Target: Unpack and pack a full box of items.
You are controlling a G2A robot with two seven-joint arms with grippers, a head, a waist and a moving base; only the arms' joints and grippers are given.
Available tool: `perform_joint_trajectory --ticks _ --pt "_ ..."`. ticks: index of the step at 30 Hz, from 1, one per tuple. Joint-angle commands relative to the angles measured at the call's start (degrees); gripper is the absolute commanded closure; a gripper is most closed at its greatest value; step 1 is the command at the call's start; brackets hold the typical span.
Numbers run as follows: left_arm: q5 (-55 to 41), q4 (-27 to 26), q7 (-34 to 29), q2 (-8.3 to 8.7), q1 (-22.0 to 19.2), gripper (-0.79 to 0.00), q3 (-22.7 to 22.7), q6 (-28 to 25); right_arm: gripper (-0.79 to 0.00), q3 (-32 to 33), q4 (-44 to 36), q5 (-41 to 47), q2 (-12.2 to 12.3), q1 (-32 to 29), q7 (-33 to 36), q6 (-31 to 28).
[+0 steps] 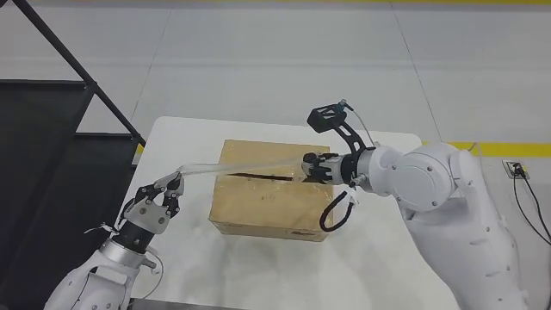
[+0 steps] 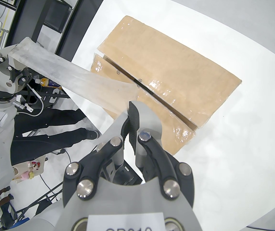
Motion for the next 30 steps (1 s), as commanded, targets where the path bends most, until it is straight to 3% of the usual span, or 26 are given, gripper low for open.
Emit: perform_joint_trajectory --ticks 1,9,21,30 --pt "0.00 0.00 0.00 0.00 0.00 0.000 0.00 0.00 0.000 0.00 0.00 0.00 0.00 0.00 0.00 0.00" --pt "0.14 -0.38 0.94 0.05 0.00 0.000 0.36 0.88 0.000 -0.99 2.61 1.40 0.05 -0.34 -0.37 -0.87" --pt "-9.77 -2.81 14.30 0.62 -2.13 0.000 -1.53 18.16 0.000 -4.74 9.16 4.97 -0.08 6.64 9.77 -0.51" --pt "-23.92 -2.97 22.24 0.91 -3.81 0.000 -3.84 26.67 0.000 -10.35 16.37 10.91 0.11 12.51 10.03 1.55"
